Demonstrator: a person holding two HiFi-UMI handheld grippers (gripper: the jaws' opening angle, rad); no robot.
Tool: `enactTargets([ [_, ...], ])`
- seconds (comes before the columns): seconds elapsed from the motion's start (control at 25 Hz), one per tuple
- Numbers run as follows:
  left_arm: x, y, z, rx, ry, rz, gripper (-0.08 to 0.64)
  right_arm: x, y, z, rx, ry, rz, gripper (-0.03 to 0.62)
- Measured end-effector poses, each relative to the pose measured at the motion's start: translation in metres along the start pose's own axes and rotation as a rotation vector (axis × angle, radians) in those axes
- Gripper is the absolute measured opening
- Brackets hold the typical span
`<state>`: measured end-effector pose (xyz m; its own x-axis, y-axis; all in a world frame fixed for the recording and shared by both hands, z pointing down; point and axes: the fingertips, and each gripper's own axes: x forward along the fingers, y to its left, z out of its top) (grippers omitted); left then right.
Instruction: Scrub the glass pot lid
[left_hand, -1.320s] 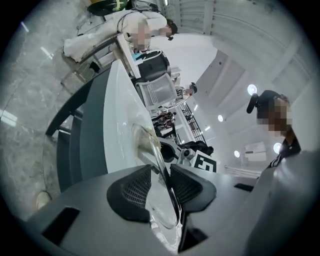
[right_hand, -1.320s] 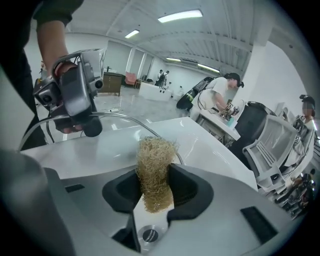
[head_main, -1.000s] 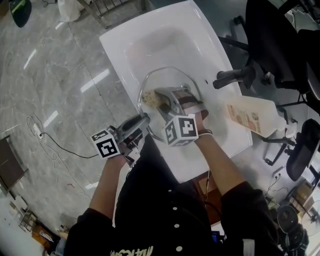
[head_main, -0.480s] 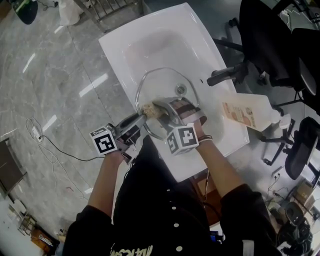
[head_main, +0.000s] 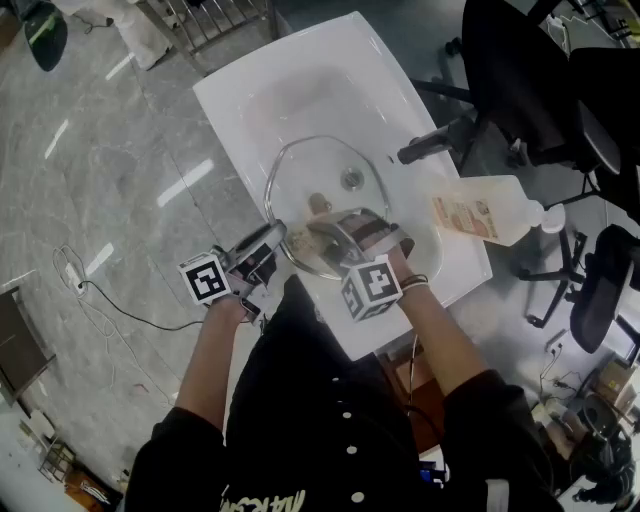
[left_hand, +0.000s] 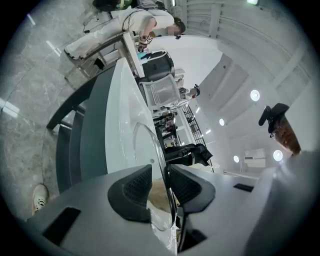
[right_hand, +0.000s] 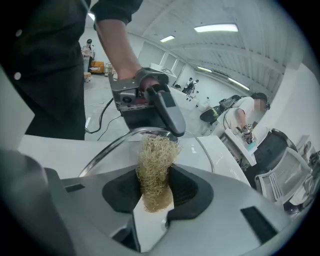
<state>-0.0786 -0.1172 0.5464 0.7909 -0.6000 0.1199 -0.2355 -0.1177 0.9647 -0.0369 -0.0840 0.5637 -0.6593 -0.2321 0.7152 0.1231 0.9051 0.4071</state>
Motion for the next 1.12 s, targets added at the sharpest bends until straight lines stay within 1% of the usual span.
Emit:
enactTargets([
  [0.12, 0.0, 0.0, -0.002, -0.039, -0.016, 0.014, 0.12, -0.009, 0.018, -0.003, -0.033, 0.003, 0.058, 0.145],
  [0.24, -0.001, -0.002, -0.002, -0.031, -0.019, 0.034, 0.117, -0.018, 0.031, -0.009, -0.062, 0.02, 0.114, 0.146],
  [0.4, -0.003, 0.001, -0.006, -0.058, -0.021, 0.085, 0.112, -0.025, 0.044, -0.022, -0.125, 0.073, 0.194, 0.144],
  [0.48, -0.004, 0.002, -0.005, -0.038, -0.019, 0.105, 0.11, -0.026, 0.046, -0.025, -0.142, 0.094, 0.202, 0.146],
  [0.56, -0.003, -0.001, -0.003, 0.021, -0.017, 0.103, 0.112, -0.026, 0.045, -0.026, -0.126, 0.11, 0.18, 0.146],
  [0.6, -0.002, -0.003, -0.001, 0.051, -0.019, 0.104, 0.112, -0.027, 0.043, -0.027, -0.103, 0.115, 0.16, 0.146],
  [0.68, -0.004, -0.004, 0.001, 0.099, -0.027, 0.137, 0.11, -0.031, 0.036, -0.03, -0.02, 0.12, 0.105, 0.147],
  [0.8, -0.016, -0.004, 0.005, 0.172, -0.048, 0.204, 0.098, -0.044, 0.02, -0.037, 0.152, 0.112, -0.005, 0.147],
  [0.88, -0.029, -0.006, 0.01, 0.2, -0.087, 0.231, 0.091, -0.058, 0.011, -0.041, 0.262, 0.1, -0.077, 0.147],
  [1.0, -0.052, -0.018, 0.023, 0.259, -0.169, 0.254, 0.053, -0.079, 0.001, -0.042, 0.422, 0.055, -0.166, 0.147],
  [1.04, -0.058, -0.023, 0.025, 0.291, -0.18, 0.264, 0.039, -0.087, -0.001, -0.042, 0.483, 0.032, -0.195, 0.147],
  [1.12, -0.066, -0.035, 0.022, 0.37, -0.165, 0.296, 0.026, -0.106, -0.004, -0.045, 0.617, -0.012, -0.263, 0.147],
])
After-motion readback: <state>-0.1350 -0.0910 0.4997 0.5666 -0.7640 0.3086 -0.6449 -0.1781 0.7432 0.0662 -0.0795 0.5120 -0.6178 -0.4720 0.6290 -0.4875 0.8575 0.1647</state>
